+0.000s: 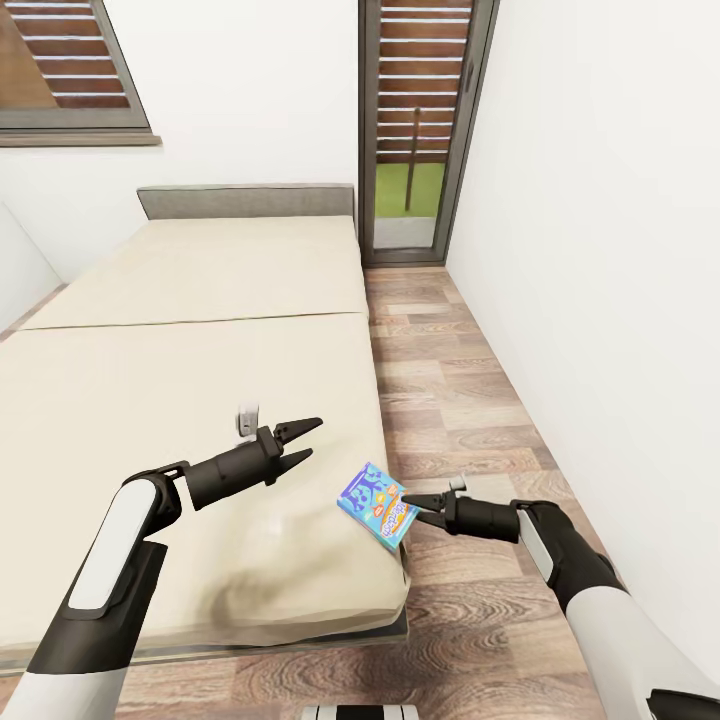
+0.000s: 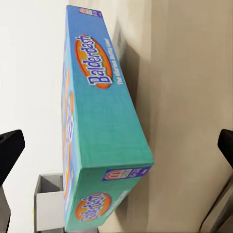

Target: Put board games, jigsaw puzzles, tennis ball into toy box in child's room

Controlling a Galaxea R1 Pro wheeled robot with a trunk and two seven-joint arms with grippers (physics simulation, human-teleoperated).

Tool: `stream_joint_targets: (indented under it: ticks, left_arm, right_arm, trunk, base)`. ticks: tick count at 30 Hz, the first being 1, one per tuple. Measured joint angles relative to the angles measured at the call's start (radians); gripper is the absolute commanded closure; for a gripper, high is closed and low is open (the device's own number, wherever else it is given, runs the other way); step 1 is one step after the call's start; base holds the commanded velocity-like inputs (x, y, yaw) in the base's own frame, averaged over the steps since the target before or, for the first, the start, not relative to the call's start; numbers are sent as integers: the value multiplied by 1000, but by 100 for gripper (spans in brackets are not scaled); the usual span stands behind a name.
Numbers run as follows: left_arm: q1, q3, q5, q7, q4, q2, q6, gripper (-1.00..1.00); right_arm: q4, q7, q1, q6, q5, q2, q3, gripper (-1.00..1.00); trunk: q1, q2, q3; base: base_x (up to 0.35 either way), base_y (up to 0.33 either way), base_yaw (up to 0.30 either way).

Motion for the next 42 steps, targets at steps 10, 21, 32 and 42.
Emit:
stream_joint_targets:
  ticks: [10,21,32,42]
  left_arm:
    - [0,0,0,-1,-1,0,1,-100]
    - [0,0,0,-1,-1,0,1,-100]
    - [0,0,0,-1,-1,0,1,-100]
    - [-1,0,0,0,-1,0,1,-100]
  right_arm:
    - [0,0,5,0,1,1,1,-100]
    - [0,1,7,0,1,1,1,100]
    - [0,1,7,2,1,2,2,100]
    - [0,0,7,2,0,2,2,100]
  trunk:
    - [0,0,0]
    - [0,0,0]
    - [0,0,0]
    - [0,0,0]
  base:
    - [0,0,0]
    - [0,0,0]
    - [0,0,0]
    - [0,0,0]
